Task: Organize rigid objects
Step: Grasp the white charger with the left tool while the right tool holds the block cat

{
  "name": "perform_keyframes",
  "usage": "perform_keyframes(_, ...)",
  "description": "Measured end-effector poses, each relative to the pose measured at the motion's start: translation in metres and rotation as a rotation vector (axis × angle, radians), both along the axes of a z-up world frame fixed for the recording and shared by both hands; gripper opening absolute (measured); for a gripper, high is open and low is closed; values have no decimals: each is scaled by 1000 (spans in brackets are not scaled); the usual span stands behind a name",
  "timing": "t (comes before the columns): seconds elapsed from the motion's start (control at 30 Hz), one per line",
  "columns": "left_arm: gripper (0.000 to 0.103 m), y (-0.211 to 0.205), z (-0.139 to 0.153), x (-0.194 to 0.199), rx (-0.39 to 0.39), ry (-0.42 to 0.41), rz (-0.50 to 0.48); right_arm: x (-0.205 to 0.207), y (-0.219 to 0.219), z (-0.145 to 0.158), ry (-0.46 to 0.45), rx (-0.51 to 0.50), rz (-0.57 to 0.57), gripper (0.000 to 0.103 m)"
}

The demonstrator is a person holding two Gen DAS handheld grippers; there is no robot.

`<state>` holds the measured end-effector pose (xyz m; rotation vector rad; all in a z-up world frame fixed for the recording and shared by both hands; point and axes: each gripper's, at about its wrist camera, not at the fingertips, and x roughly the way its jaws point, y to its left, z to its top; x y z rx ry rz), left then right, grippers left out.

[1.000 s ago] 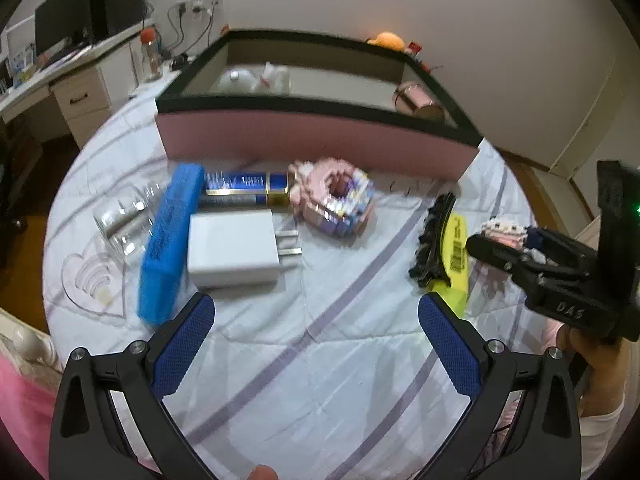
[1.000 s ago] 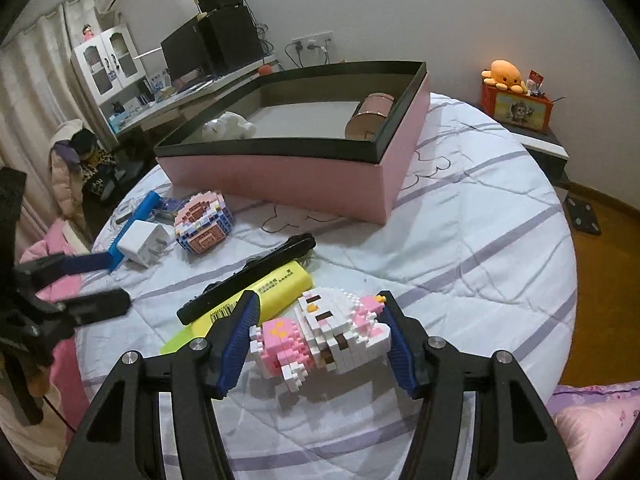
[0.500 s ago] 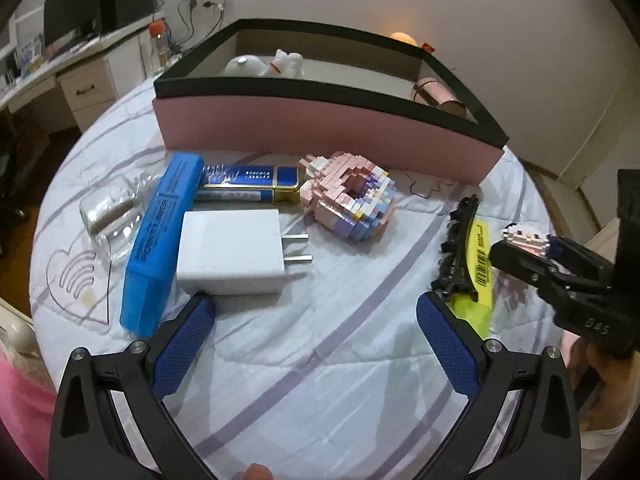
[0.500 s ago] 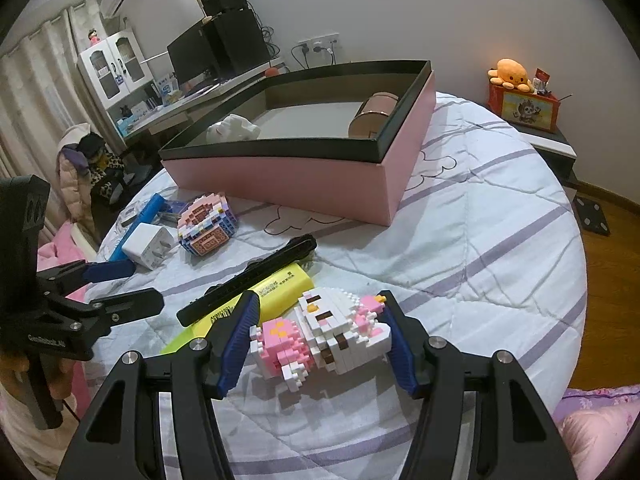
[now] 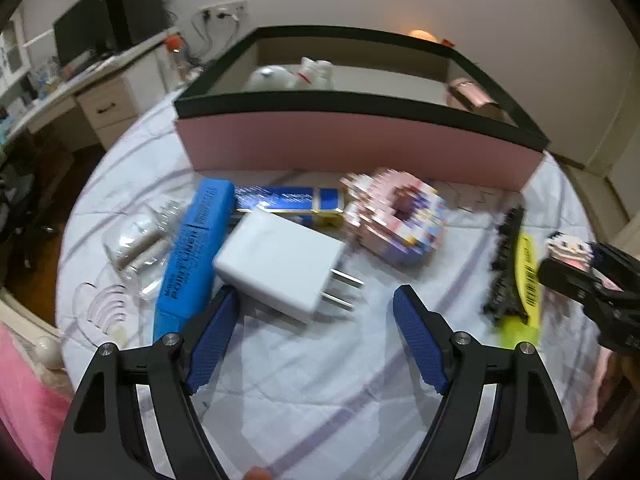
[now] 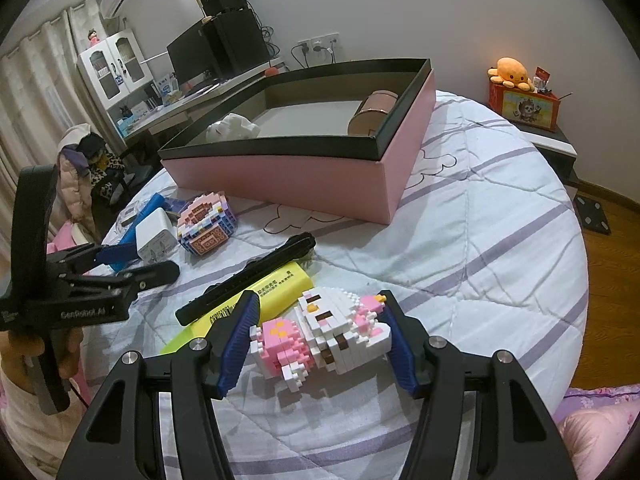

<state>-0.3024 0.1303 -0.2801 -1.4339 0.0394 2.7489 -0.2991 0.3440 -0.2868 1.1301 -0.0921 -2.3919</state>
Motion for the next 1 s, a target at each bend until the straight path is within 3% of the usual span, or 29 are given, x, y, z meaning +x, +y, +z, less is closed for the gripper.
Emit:
perform_keyframes(0.2,90,1,-3,0,-22,-4,14,0,0,0,-4,2,2,61)
perform_keyframes(0.63,90,1,-4,-19,-40,8,31,1,-2,-1,-8,4,2,61)
perform_keyframes(0.8,83,4,-4,-22,-41,12,8,0,-2,-2,-13,5,2,61)
perform_keyframes(0.9,71,5,-2,-23,-47,18,-5,1,-3,-2,-14,3,1,61)
perform_keyframes(1.0,71,7,-1,-21,-57,19,-23,1,-3,-1,-16,4,-3,61)
